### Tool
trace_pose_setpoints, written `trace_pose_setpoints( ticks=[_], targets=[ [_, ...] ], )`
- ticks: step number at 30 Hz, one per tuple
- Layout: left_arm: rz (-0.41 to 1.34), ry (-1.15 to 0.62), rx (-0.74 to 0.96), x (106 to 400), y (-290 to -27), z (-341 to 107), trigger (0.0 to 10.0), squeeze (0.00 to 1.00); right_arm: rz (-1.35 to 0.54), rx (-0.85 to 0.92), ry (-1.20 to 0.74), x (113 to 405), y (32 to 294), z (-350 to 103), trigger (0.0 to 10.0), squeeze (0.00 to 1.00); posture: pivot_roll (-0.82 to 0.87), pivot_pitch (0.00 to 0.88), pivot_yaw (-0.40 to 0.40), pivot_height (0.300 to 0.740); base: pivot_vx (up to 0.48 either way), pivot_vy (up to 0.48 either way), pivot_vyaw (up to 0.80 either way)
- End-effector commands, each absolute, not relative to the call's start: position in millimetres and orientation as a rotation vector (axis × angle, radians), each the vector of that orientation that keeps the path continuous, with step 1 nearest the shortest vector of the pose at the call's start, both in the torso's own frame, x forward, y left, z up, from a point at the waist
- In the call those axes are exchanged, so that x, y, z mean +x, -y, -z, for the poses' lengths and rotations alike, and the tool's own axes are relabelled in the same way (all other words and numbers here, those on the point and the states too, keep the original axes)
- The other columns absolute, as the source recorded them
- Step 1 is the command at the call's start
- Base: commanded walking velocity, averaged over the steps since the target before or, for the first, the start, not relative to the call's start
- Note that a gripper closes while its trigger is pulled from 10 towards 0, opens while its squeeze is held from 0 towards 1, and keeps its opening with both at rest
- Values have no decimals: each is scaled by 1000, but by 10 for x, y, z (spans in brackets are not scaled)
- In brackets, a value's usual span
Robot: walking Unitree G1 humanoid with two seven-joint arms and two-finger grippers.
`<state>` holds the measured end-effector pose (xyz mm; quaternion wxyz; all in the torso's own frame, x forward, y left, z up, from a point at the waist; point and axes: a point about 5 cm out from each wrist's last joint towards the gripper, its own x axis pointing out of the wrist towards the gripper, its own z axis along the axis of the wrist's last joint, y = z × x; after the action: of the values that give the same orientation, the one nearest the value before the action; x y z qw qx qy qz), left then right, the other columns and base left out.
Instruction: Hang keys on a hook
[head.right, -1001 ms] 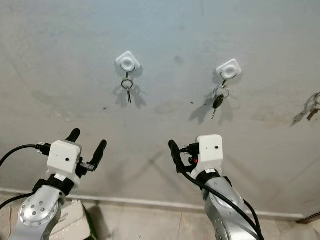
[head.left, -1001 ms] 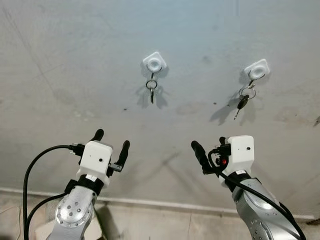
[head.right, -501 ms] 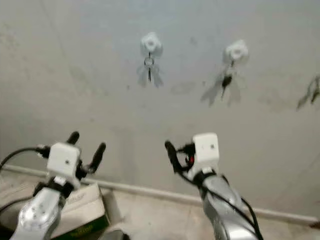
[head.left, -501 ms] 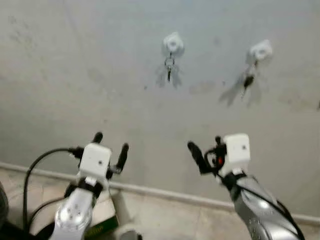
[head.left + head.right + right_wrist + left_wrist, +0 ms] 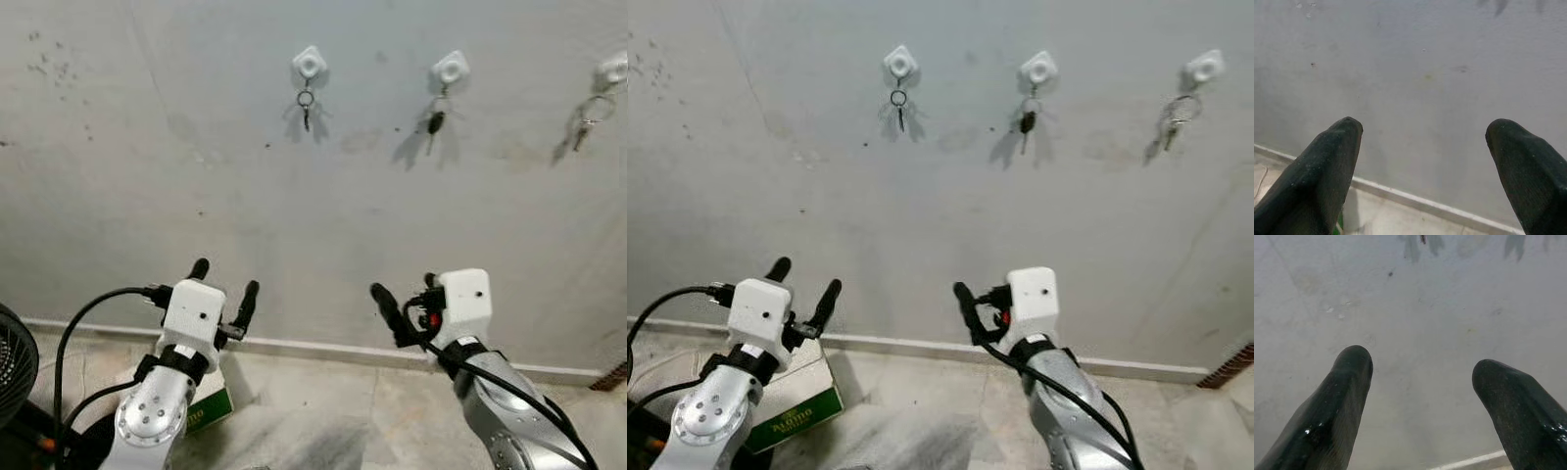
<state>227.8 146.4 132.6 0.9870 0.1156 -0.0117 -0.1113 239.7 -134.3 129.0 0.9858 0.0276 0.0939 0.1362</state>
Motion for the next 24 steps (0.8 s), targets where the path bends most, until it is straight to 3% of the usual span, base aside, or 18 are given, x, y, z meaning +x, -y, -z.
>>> trace_pose_setpoints(
  ticks=[1, 24],
  targets=[
    [205, 17, 251, 2276, -1512, -1320, 10000, 0, -301, 63, -176, 2405, 1280, -1322, 10000, 0, 58, 19, 31, 740, -300, 0, 0],
    [217, 17, 254, 2282, -1489, -1309, 10000, 0, -316, 68, -173, 2423, 1250, -1317, 10000, 0, 62, 13, 33, 740, -307, 0, 0]
  ],
)
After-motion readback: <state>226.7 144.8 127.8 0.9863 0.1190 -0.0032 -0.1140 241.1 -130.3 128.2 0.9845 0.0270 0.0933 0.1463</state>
